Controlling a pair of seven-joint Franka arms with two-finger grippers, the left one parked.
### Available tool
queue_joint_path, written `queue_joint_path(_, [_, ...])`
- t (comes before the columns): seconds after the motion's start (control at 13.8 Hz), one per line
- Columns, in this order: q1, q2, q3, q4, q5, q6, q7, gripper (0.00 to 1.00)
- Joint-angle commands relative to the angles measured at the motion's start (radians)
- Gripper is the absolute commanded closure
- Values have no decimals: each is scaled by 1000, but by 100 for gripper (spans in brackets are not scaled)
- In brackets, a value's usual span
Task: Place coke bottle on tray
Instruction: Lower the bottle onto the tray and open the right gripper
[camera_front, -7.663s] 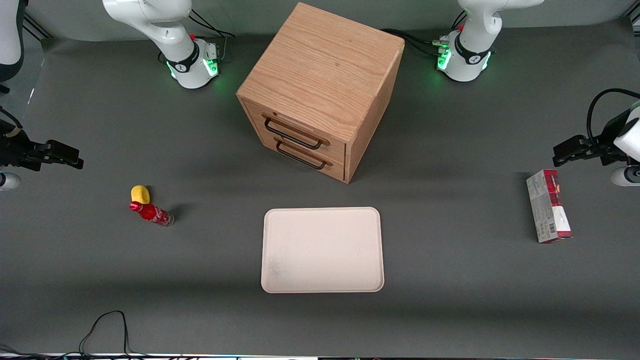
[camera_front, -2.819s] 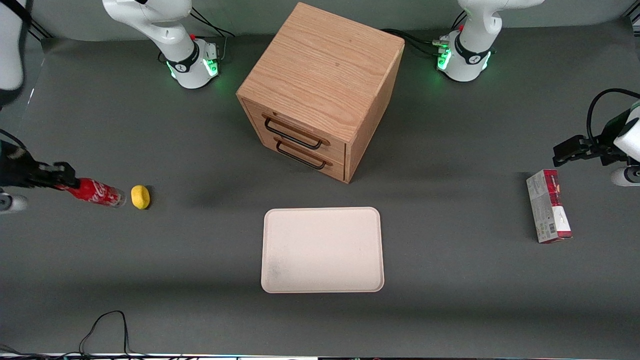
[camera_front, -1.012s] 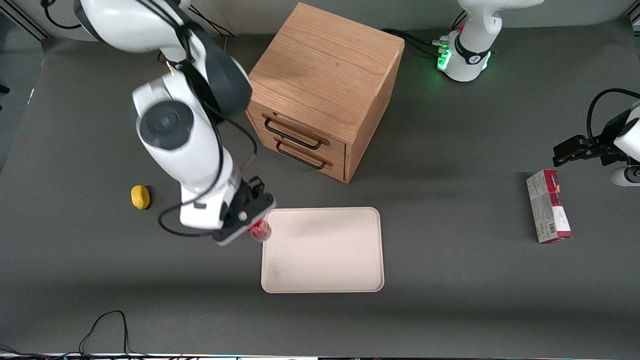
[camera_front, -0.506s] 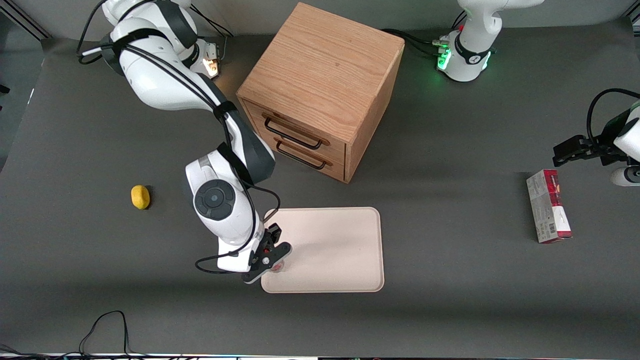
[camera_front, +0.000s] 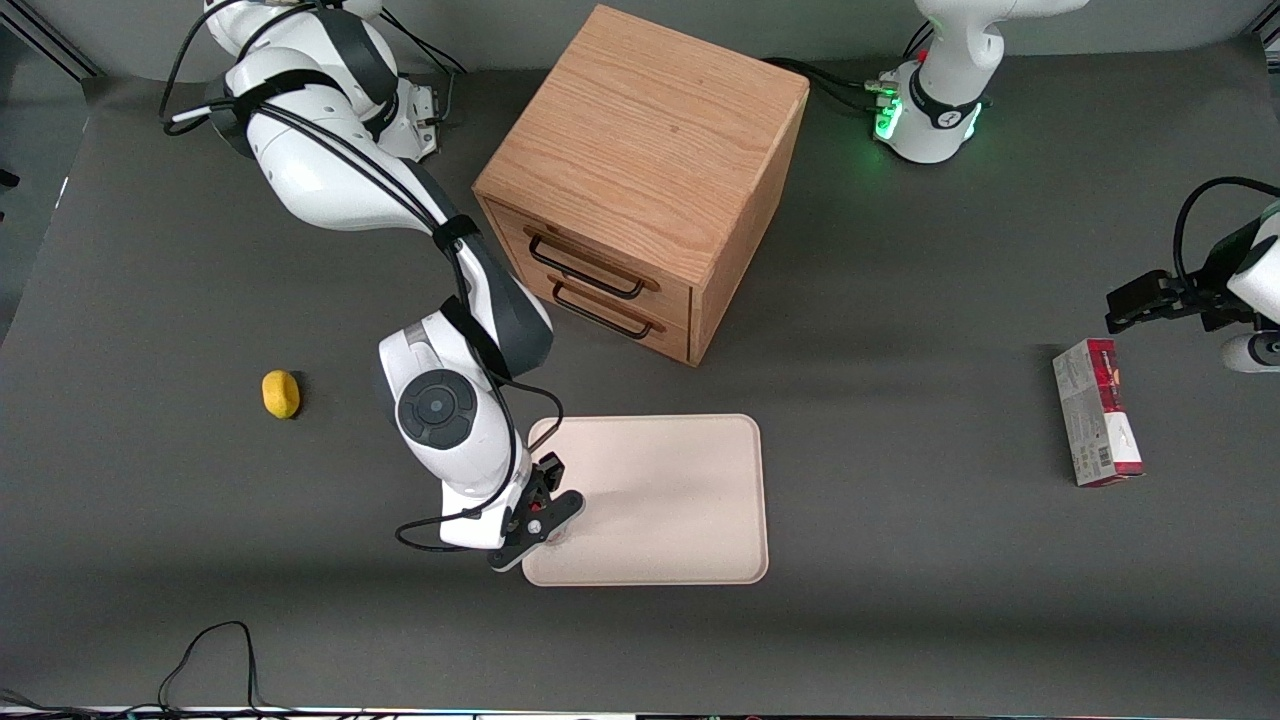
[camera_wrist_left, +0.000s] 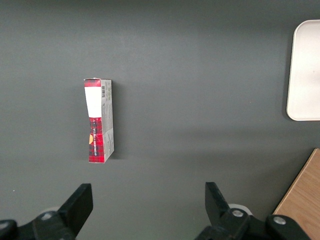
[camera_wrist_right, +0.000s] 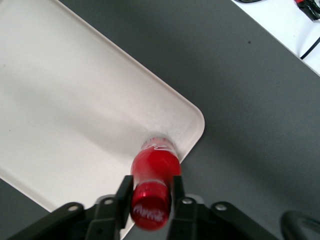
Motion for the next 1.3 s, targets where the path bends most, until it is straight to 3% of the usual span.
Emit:
queue_joint_path(0.0, [4, 9, -2, 14, -18, 15, 3, 0])
queue_joint_path(0.29, [5, -37, 0, 15, -16, -3, 4, 0])
queue_joint_path(1.23, [-34, -433, -46, -8, -7, -511, -7, 0])
